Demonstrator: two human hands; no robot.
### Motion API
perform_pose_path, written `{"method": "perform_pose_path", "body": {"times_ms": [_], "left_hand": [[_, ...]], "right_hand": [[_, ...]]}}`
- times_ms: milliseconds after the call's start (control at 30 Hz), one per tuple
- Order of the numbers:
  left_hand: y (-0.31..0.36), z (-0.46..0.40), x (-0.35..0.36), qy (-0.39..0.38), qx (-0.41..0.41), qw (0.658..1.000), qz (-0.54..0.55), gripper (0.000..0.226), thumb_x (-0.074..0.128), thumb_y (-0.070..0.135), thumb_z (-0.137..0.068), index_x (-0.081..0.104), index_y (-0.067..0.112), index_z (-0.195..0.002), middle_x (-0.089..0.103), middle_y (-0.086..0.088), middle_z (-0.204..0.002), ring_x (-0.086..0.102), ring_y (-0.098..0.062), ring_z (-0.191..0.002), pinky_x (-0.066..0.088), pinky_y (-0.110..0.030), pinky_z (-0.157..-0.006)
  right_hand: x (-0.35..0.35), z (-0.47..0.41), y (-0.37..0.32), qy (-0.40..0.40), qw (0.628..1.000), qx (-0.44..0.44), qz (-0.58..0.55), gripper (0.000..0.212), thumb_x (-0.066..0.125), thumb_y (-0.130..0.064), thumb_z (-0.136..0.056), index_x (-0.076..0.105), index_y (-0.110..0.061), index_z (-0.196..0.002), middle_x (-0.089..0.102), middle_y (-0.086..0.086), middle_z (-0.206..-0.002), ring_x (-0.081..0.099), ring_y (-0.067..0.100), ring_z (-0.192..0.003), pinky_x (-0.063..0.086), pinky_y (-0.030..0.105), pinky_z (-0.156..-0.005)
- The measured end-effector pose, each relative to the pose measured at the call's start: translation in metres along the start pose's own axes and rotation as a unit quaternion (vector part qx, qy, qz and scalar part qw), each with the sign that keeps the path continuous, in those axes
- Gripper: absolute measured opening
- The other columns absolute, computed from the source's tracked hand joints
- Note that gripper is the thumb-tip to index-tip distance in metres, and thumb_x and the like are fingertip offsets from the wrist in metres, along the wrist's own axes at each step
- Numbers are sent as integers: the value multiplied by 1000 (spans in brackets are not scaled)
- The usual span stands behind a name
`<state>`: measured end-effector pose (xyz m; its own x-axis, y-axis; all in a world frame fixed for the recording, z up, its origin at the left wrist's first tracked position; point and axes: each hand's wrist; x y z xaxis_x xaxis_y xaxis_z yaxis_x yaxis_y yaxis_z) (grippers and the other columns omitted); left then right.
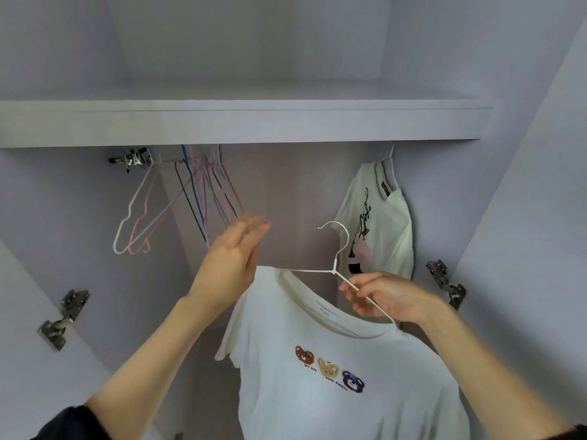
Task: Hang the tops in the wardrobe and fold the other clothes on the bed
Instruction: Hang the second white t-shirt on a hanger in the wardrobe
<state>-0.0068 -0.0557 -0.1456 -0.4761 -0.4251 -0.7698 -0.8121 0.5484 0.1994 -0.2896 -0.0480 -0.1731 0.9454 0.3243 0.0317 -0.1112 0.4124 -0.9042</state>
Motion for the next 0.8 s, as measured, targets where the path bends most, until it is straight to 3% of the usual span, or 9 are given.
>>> {"method": "perform_pose_path", "body": {"times_ms": [167,300,400,533,633,800], "left_hand": [[18,-57,-6,60,93,986,-127,68,56,-9,-81,32,1,-144,24,-18,-153,14,-36,-143,15,-54,-114],[20,-94,-1,56,41,979,-193,82,54,-1,-82,9,9,-150,-2,-12,-156,-9,-33,-143,3,-61,-112],[13,-106,7,50,-8,973,-225,88,55,6,-85,-5,17,-148,-19,-5,-153,-20,-30,-141,-3,-66,-108],[6,-115,17,103,5,958,-266,98,66,-5,-69,14,13,-149,1,-11,-155,-1,-36,-141,10,-70,-104],[1,-116,25,142,14,942,-305,100,65,-8,-62,19,13,-148,14,-13,-155,12,-37,-142,8,-66,-106],[-9,-122,31,172,33,930,-322,100,64,-3,-59,20,14,-147,16,-12,-154,13,-37,-142,8,-69,-105]], "right_hand": [[-14,-12,-6,-2,990,-9,-142,29,41,9,-93,61,-2,-112,64,9,-77,69,22,-69,57,29,-62],[-28,-30,-18,43,985,-25,-164,28,43,2,-96,57,-10,-117,68,6,-76,71,22,-69,57,28,-56],[-42,-44,-30,61,977,-42,-201,28,51,2,-92,56,-14,-115,70,8,-87,72,24,-72,58,28,-58],[-66,-68,-57,70,961,-87,-253,30,49,3,-92,52,-13,-116,70,10,-97,72,26,-78,58,28,-58],[-82,-88,-82,70,950,-122,-278,33,44,4,-94,47,-12,-123,65,14,-111,68,28,-89,59,28,-61],[-107,-120,-119,79,936,-161,-303,32,42,4,-95,44,-12,-123,61,16,-115,69,26,-83,58,26,-59]]}}
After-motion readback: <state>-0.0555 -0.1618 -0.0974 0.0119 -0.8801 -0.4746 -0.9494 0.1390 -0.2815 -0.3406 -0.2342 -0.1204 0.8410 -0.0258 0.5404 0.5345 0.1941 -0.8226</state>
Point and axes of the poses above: each hand's wrist, its own z-axis away from the middle knuckle, its own x-axis out of the palm, y = z × x
